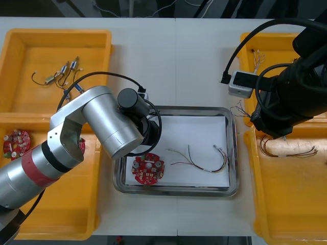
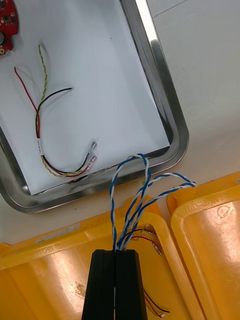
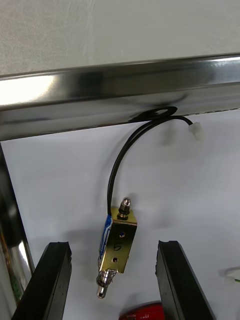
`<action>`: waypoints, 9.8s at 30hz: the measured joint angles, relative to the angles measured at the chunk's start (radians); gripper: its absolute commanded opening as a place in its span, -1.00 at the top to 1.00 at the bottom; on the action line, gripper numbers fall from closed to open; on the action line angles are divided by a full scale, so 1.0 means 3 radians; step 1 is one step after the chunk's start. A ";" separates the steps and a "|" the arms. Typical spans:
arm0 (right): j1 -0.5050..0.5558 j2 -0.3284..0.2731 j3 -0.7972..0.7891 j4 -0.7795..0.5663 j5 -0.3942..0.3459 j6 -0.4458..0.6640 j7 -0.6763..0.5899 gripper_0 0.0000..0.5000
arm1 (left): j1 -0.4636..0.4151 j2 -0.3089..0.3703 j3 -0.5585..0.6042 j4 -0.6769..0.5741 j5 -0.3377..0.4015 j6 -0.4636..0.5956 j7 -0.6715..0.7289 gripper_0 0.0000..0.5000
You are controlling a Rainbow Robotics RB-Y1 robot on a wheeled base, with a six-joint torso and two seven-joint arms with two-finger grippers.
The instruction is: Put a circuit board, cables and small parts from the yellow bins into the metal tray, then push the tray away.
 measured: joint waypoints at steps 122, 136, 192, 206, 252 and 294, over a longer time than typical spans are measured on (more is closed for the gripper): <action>-0.0409 0.0919 0.1865 0.1300 0.1562 -0.1090 0.1302 -1.00 | -0.0569 0.0804 0.1457 0.2076 0.1093 -0.0410 -0.1627 -1.00; -0.0412 0.1063 0.1287 0.0967 0.1564 -0.0190 0.1231 -1.00 | -0.0460 0.0803 0.1364 0.2074 0.1111 -0.0610 -0.1630 -1.00; 0.1383 0.0241 -0.2051 -0.0262 0.0521 0.0001 -0.1314 -1.00 | -0.0464 0.0828 0.2057 0.0958 0.1141 0.0926 -0.1632 1.00; 0.1796 0.0209 -0.2259 -0.0262 0.0503 0.0001 -0.1463 -1.00 | -0.0489 0.0834 0.2126 0.0337 0.1144 0.1490 -0.1626 1.00; 0.2142 0.0207 -0.2329 -0.0271 0.0439 0.0001 -0.1675 -1.00 | -0.0845 -0.0009 0.0464 -0.0238 0.0985 0.1283 -0.0180 1.00; 0.2143 0.0207 -0.2329 -0.0270 0.0373 0.0001 -0.1841 -1.00 | -0.0768 -0.0059 -0.0394 0.0361 0.0727 0.0195 0.0168 1.00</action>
